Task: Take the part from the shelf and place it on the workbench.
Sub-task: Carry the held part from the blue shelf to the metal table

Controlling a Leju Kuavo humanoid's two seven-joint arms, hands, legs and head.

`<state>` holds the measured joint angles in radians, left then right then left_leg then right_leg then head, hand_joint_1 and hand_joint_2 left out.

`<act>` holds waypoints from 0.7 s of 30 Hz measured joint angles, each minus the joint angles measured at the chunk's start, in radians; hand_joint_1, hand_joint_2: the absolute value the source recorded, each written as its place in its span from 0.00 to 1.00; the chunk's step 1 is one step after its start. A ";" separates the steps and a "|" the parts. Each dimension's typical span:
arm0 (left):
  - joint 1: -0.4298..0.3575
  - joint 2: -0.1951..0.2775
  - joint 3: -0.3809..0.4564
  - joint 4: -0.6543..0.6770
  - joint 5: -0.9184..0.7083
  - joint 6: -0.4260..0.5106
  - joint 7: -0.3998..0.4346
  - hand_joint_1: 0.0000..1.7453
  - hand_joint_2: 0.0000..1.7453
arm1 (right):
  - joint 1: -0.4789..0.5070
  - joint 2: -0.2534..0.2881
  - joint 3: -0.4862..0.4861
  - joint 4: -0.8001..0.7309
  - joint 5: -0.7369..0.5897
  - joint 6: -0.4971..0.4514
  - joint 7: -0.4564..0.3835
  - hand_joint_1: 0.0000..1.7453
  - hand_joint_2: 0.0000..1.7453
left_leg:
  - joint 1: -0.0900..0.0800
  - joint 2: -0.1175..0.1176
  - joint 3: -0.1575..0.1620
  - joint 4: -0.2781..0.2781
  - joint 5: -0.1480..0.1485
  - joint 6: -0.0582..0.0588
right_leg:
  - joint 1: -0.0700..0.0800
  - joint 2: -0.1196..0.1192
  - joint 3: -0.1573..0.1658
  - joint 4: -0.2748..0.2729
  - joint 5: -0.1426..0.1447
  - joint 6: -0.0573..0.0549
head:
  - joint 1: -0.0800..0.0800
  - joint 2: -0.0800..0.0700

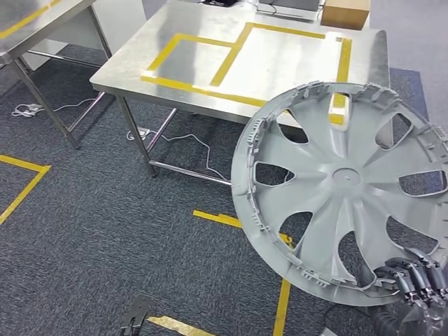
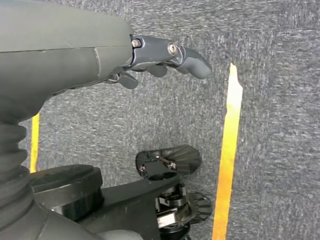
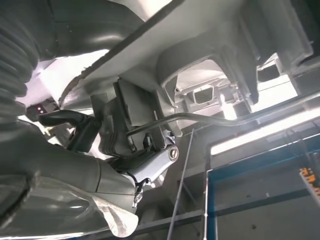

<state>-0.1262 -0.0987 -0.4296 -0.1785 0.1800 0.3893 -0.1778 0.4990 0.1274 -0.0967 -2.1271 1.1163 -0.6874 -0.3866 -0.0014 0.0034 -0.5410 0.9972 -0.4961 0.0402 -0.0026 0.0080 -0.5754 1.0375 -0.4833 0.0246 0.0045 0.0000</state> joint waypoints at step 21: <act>0.004 -0.013 0.006 0.000 0.000 -0.002 0.002 0.00 1.00 | 0.002 0.000 0.001 0.005 0.016 -0.001 0.021 1.00 1.00 | 0.006 0.000 -0.141 0.307 -0.154 -0.052 | -0.015 -0.002 0.051 -0.013 -0.065 -0.028 | 0.001 0.000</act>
<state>-0.1227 -0.1122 -0.4238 -0.1785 0.1804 0.3872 -0.1756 0.5005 0.1273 -0.0959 -2.1217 1.1318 -0.6887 -0.3655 0.0049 0.0035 -0.6823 1.3045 -0.6505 -0.0115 -0.0173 0.0063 -0.5245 1.0246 -0.5483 -0.0032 0.0057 0.0000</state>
